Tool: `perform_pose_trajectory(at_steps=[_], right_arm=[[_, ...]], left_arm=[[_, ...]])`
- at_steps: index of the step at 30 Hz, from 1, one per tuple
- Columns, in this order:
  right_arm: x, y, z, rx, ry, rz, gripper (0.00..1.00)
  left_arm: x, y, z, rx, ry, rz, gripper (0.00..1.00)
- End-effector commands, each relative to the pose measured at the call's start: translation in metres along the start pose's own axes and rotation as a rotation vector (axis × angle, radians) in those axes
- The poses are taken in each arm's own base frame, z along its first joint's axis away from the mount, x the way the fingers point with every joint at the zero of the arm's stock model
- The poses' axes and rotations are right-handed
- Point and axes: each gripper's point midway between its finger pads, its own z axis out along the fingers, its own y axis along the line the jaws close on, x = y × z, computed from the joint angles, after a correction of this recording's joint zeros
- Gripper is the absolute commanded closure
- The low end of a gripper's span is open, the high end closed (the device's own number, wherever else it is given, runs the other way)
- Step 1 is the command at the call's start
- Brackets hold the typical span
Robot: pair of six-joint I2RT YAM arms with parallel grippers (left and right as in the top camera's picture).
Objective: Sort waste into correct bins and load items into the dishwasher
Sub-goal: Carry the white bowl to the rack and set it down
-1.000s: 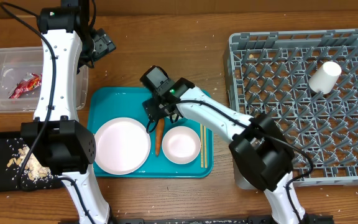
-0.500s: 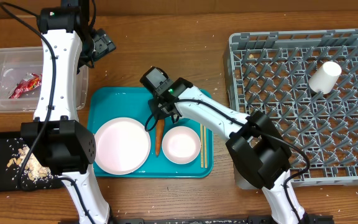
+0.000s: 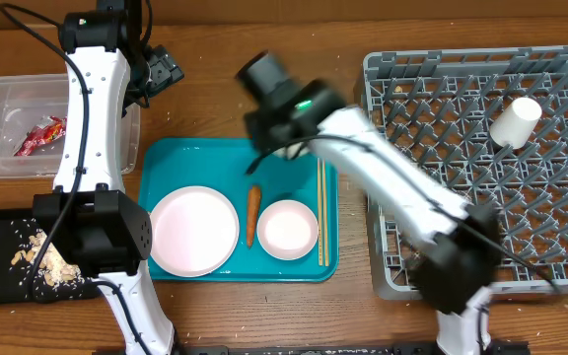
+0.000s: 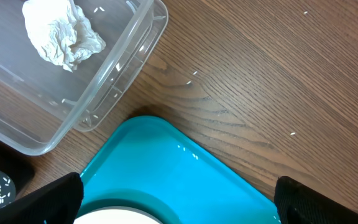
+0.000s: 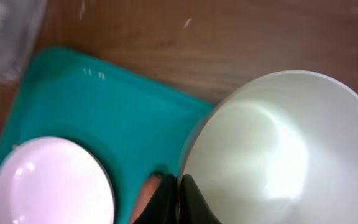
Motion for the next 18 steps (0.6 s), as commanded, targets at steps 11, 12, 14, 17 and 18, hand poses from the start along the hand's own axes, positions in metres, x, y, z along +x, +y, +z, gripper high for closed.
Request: perform_pose_trajectory(at_steps=[11, 12, 14, 17, 18], right_arm=[[-0.031, -0.156, -0.123, -0.441, -0.119, 0.283, 0.96], [-0.029, -0.163, -0.122, -0.499, -0.126, 0.295, 0.96], [-0.025, -0.177, -0.120, -0.597, -0.146, 0.323, 0.96], [-0.015, -0.199, -0.112, -0.712, -0.182, 0.380, 0.96], [-0.012, -0.204, -0.110, -0.753, -0.200, 0.390, 0.96]], left_arm=[[0.000, -0.002, -0.017, 0.024, -0.028, -0.008, 0.00], [0.000, -0.002, -0.017, 0.024, -0.028, -0.008, 0.00], [0.000, -0.002, -0.017, 0.024, -0.028, -0.008, 0.00], [0.000, -0.002, -0.017, 0.024, -0.028, -0.008, 0.00], [0.000, -0.002, -0.017, 0.024, -0.028, -0.008, 0.00]])
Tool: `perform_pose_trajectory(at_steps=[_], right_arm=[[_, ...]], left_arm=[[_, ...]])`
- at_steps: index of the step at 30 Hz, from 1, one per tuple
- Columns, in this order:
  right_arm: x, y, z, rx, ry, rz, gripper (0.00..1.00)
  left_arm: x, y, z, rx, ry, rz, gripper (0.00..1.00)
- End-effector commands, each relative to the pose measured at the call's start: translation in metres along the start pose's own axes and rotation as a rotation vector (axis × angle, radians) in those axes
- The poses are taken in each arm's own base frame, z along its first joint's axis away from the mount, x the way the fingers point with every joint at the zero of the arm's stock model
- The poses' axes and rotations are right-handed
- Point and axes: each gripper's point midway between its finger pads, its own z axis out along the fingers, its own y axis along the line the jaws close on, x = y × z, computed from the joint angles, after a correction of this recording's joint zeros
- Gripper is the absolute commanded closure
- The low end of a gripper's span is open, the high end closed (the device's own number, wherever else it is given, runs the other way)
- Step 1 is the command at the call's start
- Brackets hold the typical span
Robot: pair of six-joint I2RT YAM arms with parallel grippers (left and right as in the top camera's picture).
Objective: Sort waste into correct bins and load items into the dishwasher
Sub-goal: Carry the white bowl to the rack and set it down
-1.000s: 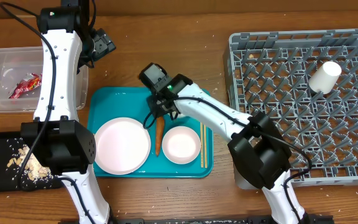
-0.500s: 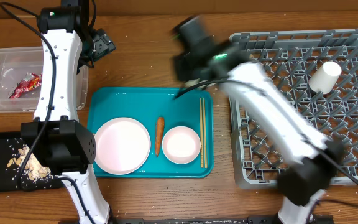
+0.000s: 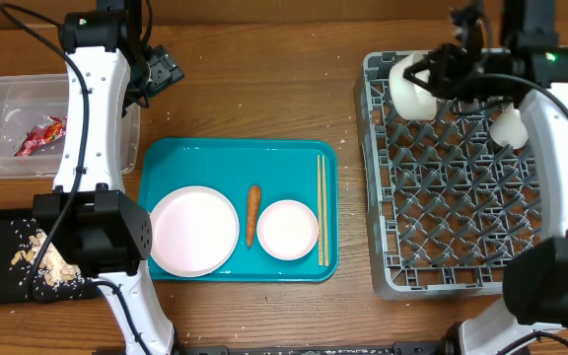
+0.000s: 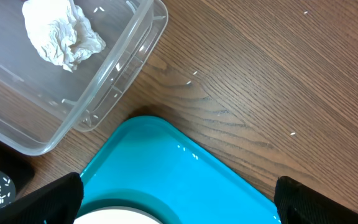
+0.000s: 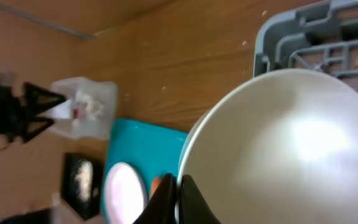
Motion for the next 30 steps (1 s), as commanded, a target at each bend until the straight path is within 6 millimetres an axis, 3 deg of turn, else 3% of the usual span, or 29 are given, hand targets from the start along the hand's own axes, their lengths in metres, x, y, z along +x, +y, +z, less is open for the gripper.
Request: perform_pose_trajectory(at_steps=[1, 6, 15, 30], right_arm=[[0.011, 0.011, -0.009, -0.302, 0.012, 0.010, 0.96], [0.015, -0.009, -0.018, -0.429, -0.036, 0.026, 0.96], [0.017, -0.042, -0.006, -0.386, -0.067, 0.069, 0.96], [0.015, -0.075, 0.014, -0.304, -0.060, 0.185, 0.96]], left_arm=[[0.000, -0.002, -0.017, 0.024, -0.028, -0.008, 0.00], [0.000, -0.002, -0.017, 0.024, -0.028, -0.008, 0.00], [0.000, -0.002, -0.017, 0.024, -0.028, -0.008, 0.00], [0.000, -0.002, -0.017, 0.024, -0.028, -0.008, 0.00]])
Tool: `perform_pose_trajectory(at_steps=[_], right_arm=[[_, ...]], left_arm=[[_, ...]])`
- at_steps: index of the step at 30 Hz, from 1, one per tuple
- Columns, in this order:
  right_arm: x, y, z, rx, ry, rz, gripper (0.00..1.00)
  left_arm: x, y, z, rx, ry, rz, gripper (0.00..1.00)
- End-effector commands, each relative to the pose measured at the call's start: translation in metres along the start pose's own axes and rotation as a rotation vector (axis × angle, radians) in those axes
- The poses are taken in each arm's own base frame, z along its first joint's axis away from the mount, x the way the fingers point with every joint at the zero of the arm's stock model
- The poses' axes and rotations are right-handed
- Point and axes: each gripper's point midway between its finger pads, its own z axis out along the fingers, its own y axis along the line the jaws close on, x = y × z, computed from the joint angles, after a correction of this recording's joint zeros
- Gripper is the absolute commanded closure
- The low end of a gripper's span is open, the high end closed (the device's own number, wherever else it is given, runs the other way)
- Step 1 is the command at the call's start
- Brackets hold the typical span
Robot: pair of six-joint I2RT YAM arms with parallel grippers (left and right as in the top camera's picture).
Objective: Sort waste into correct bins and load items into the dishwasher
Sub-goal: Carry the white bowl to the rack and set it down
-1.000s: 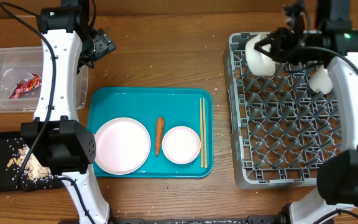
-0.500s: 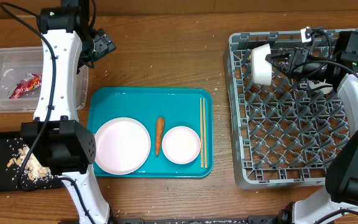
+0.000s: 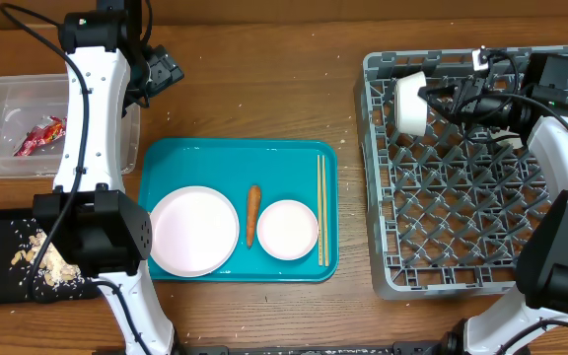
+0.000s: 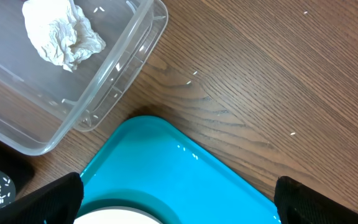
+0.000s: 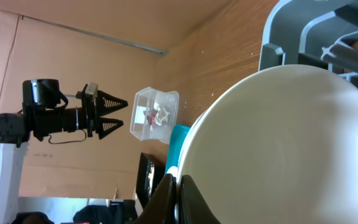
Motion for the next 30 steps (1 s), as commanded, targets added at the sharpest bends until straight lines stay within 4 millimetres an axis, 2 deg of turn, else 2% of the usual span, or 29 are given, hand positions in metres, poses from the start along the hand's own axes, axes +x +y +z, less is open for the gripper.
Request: perform_pose_trajectory(at_steps=[1, 6, 11, 19, 22, 26, 27, 30], right_arm=[[0.000, -0.017, 0.000, 0.064, -0.014, 0.044, 0.95], [-0.006, -0.038, -0.003, 0.189, -0.061, 0.125, 0.91], [-0.016, -0.037, -0.012, 0.193, -0.088, 0.118, 0.88], [-0.036, -0.023, -0.053, 0.230, -0.159, 0.172, 0.87], [-0.040, -0.020, -0.071, 0.299, -0.193, 0.195, 0.70], [-0.038, -0.012, -0.095, 0.440, -0.226, 0.209, 0.60], [-0.037, -0.009, -0.102, 0.487, -0.238, 0.213, 0.51], [-0.034, 0.006, -0.123, 0.606, -0.281, 0.203, 0.33]], left_arm=[[0.000, -0.002, -0.017, 0.024, -0.028, -0.008, 0.00], [0.000, -0.002, -0.017, 0.024, -0.028, -0.008, 0.00], [0.000, -0.002, -0.017, 0.024, -0.028, -0.008, 0.00], [0.000, -0.002, -0.017, 0.024, -0.028, -0.008, 0.00], [0.000, -0.002, -0.017, 0.024, -0.028, -0.008, 0.00], [0.000, -0.002, -0.017, 0.024, -0.028, -0.008, 0.00], [0.000, -0.002, -0.017, 0.024, -0.028, -0.008, 0.00], [0.000, -0.002, -0.017, 0.024, -0.028, -0.008, 0.00]])
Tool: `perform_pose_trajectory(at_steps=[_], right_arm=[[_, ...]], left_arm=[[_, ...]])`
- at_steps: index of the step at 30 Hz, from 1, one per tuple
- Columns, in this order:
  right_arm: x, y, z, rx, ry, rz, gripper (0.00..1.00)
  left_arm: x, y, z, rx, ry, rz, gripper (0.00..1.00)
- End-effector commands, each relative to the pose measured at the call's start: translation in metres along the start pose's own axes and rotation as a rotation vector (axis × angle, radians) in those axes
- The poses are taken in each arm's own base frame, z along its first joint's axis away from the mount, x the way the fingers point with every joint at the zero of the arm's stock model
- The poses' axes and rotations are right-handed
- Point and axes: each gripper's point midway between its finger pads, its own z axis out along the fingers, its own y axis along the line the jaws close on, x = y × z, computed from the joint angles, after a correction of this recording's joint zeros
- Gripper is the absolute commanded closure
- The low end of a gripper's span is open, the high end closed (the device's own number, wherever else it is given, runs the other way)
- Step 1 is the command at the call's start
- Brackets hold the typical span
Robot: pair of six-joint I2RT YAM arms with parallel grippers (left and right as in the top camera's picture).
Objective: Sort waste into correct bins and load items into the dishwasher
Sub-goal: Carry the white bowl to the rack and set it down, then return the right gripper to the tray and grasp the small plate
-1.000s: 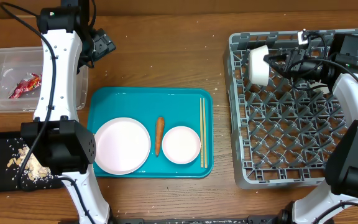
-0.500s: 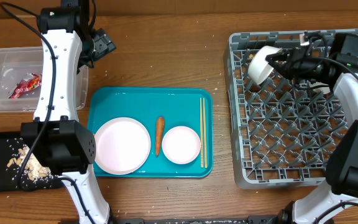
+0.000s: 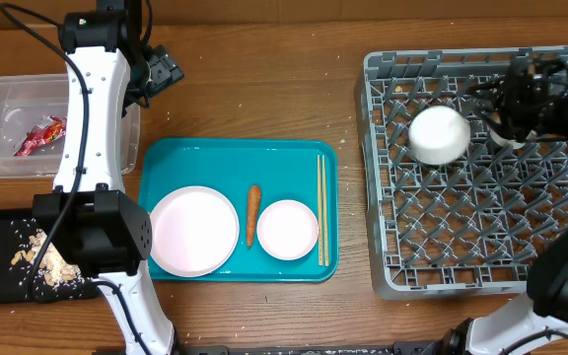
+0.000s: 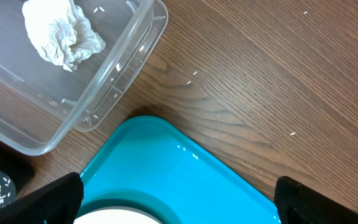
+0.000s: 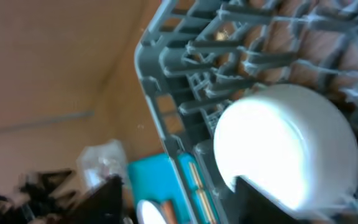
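Observation:
A white bowl (image 3: 438, 134) lies upside down on the tines in the far left part of the grey dish rack (image 3: 481, 232); the right wrist view shows the same bowl (image 5: 288, 146). My right gripper (image 3: 493, 110) is just right of it, open and empty (image 5: 179, 199). On the teal tray (image 3: 215, 163) lie a white plate (image 3: 193, 231), a carrot (image 3: 252, 214), a small white dish (image 3: 287, 229) and chopsticks (image 3: 321, 209). My left gripper (image 3: 162, 71) hangs open above the tray's far left corner (image 4: 179, 205).
A clear bin at the far left holds a red wrapper (image 3: 40, 136) and crumpled tissue (image 4: 61, 31). A black bin with food scraps sits at the near left. A white cup in the rack is mostly hidden by my right arm.
My right gripper was shut on the bowl, held on edge at the rack's far left. Now the bowl rests upside down in the rack and the gripper is open, further right.
My right gripper first held the bowl above the tray. It then held it at the rack's far left corner, then on edge among the tines there. Now the bowl lies in the rack, released. My left arm stayed still throughout.

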Motion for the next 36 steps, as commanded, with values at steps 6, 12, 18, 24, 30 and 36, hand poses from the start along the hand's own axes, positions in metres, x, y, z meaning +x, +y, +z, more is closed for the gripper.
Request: perform_pose_trajectory(at_steps=[6, 12, 18, 24, 30, 36], right_arm=[[0.029, 0.081, -0.093, 0.145, -0.239, -0.243, 0.02], [0.111, 0.145, -0.076, 0.010, -0.078, -0.446, 0.00], [0.180, 0.176, -0.021, -0.030, 0.132, -0.599, 0.00], [0.225, 0.139, 0.067, 0.330, 0.204, -0.493, 0.13], [0.282, 0.100, 0.141, 0.555, 0.297, -0.426, 0.27], [0.342, 0.073, 0.189, 0.632, 0.407, -0.494, 0.29]], left_arm=[[-0.001, -0.002, -0.017, 0.024, -0.028, -0.008, 0.00], [-0.001, -0.002, -0.017, 0.024, -0.028, -0.008, 0.00], [-0.001, -0.002, -0.017, 0.024, -0.028, -0.008, 0.00], [-0.001, -0.002, -0.017, 0.024, -0.028, -0.008, 0.00], [-0.001, -0.002, -0.017, 0.024, -0.028, -0.008, 0.00], [-0.001, -0.002, -0.017, 0.024, -0.028, -0.008, 0.00]])
